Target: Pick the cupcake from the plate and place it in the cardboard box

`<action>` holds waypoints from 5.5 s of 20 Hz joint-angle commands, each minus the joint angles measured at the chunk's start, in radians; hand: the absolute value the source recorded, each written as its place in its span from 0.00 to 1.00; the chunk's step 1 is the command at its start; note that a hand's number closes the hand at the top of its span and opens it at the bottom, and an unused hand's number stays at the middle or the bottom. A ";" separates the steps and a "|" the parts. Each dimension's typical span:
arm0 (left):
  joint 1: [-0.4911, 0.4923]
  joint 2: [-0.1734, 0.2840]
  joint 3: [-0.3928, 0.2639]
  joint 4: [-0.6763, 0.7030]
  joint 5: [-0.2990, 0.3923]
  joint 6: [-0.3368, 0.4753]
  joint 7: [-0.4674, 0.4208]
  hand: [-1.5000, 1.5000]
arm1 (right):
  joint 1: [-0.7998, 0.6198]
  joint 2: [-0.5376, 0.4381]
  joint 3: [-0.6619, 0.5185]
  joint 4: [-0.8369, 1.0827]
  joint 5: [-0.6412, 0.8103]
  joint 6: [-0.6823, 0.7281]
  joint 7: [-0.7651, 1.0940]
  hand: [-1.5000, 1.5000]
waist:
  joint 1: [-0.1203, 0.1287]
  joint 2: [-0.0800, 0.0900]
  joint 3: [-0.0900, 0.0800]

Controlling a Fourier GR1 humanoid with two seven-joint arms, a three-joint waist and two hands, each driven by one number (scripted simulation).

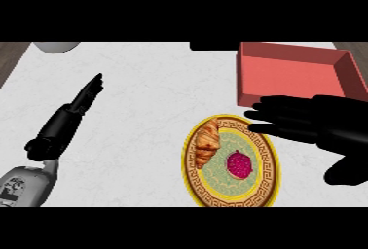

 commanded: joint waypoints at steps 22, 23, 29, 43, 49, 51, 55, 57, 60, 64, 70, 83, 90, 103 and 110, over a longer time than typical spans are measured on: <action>-0.022 -0.058 0.113 0.042 -0.084 -0.107 -0.005 0.50 | 0.175 0.288 0.221 -0.273 0.482 0.191 0.453 0.00 | 0.006 0.006 0.001; 0.069 -0.034 0.120 -0.070 -0.057 -0.134 -0.015 0.50 | 0.141 0.291 0.174 -0.199 0.466 0.180 0.404 0.00 | 0.015 0.005 0.001; 0.010 -0.128 0.097 -0.027 -0.126 -0.098 0.029 0.50 | 0.216 0.345 0.268 -0.239 0.618 0.180 0.432 0.00 | 0.007 0.005 0.001; 0.044 -0.137 0.172 -0.053 -0.143 -0.188 0.007 0.50 | 0.182 0.424 0.181 -0.033 0.748 0.145 0.232 0.00 | 0.010 0.005 0.001; -0.015 -0.136 0.215 -0.017 -0.135 -0.228 0.034 0.50 | 0.202 0.458 0.188 0.060 0.837 0.093 0.198 0.00 | 0.009 0.006 0.001; -0.008 -0.165 0.201 -0.011 -0.179 -0.187 0.026 0.50 | 0.200 0.453 0.165 0.023 0.856 0.115 0.198 0.00 | 0.007 0.005 0.001; -0.004 -0.158 0.226 0.001 -0.174 -0.212 -0.010 0.50 | 0.252 0.486 0.207 0.130 0.942 -0.012 0.196 0.00 | 0.008 0.006 0.001; 0.009 -0.195 0.196 -0.059 -0.194 -0.195 0.038 0.50 | 0.273 0.469 0.166 0.138 0.935 -0.035 0.148 0.00 | 0.008 0.006 0.001; 0.021 -0.173 0.231 -0.034 -0.175 -0.233 0.006 0.50 | 0.217 0.543 0.168 0.142 0.945 0.073 0.166 0.00 | 0.009 0.006 0.001; 0.049 -0.190 0.211 -0.085 -0.185 -0.234 0.038 0.50 | 0.242 0.541 0.224 0.229 0.993 -0.081 0.079 1.00 | 0.011 0.005 0.001; 0.048 -0.174 0.229 -0.146 -0.169 -0.262 0.085 0.50 | 0.243 0.573 0.214 0.291 1.026 -0.280 0.001 1.00 | 0.014 0.005 0.002; -0.045 -0.195 0.253 -0.014 -0.199 -0.242 0.050 0.50 | 0.284 0.589 0.071 0.234 0.763 -0.271 -0.279 1.00 | 0.004 0.006 0.001; -0.007 -0.225 0.224 -0.093 -0.218 -0.225 0.094 0.50 | 0.266 0.516 -0.096 0.027 0.660 -0.275 -0.353 1.00 | 0.005 0.004 0.002; 0.031 -0.211 0.238 -0.035 -0.223 -0.246 0.003 0.50 | 0.014 0.683 -0.533 0.004 0.361 -0.020 0.183 1.00 | 0.016 0.007 0.000; 0.062 -0.207 0.236 -0.066 -0.223 -0.261 -0.017 0.50 | -0.257 0.561 -0.678 0.364 0.348 -0.073 0.206 1.00 | 0.028 0.009 0.001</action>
